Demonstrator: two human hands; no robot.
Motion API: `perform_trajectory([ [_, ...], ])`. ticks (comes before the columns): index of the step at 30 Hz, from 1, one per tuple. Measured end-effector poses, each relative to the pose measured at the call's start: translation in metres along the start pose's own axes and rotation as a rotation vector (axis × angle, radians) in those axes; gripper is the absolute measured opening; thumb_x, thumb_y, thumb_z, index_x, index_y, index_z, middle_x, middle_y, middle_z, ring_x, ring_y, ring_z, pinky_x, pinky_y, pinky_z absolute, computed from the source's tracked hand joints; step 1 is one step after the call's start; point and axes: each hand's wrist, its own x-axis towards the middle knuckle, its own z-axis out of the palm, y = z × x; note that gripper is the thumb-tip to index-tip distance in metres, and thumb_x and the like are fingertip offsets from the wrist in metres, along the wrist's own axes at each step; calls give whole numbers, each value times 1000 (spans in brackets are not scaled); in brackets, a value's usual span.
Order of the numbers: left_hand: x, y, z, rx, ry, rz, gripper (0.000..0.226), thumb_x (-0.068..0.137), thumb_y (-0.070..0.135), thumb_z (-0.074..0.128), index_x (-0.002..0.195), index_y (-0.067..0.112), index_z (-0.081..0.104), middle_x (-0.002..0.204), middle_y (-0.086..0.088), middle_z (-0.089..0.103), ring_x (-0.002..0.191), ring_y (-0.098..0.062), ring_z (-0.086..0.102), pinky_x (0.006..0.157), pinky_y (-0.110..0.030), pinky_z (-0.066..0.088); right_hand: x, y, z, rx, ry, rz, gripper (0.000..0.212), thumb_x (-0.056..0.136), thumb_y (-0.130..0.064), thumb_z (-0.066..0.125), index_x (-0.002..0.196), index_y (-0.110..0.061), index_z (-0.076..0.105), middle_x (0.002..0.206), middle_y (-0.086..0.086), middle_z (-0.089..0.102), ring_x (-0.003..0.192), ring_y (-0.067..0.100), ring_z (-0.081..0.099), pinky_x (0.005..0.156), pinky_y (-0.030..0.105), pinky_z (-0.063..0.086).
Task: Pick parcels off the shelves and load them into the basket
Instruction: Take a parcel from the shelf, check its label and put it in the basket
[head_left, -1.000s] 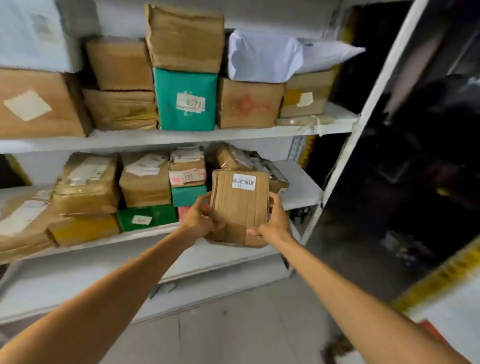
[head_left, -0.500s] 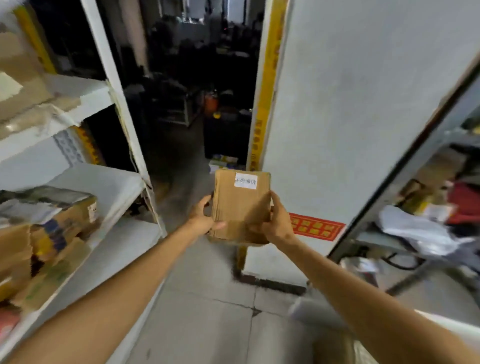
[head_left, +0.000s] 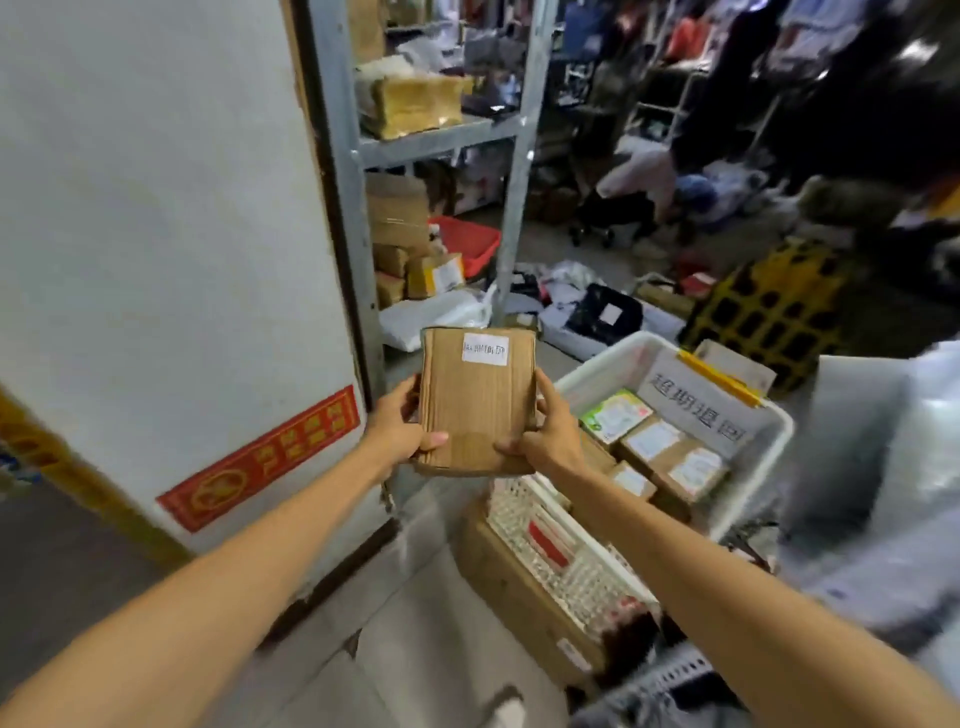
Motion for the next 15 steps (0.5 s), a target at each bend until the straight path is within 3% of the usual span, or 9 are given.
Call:
perform_trajectory([
  [4,46,34,60,44,-180,74,94,70,-7,78,148,13,30,146,-6,40,134,-23,38,100,-26,33,19,14,-57,24,165,50,110,60,4,82,150,-30,28,141,2,48,130,20,42,103,42,42],
  [8,87,61,101,65,-302,138,100,65,-5,82,148,15,29,143,-4,43,132,-21,40,111,-36,33,42,31,-93,33,289,85,109,61,1,83,149,-32,29,131,-3,50,125,18,44,100,43,44],
  [12,124,76,144,114,-413,176,99,66,-5,81,148,15,29,138,-1,44,130,-15,38,106,-30,30,63,52,-118,78,407,151,107,63,4,81,150,-29,28,135,1,49,123,17,43,95,34,40],
  [15,147,78,176,148,-509,172,101,67,-3,81,149,20,27,145,-5,41,133,-20,38,102,-31,40,71,73,-132,108,468,213,107,65,5,79,151,-28,25,138,3,47,126,20,42,100,37,41],
])
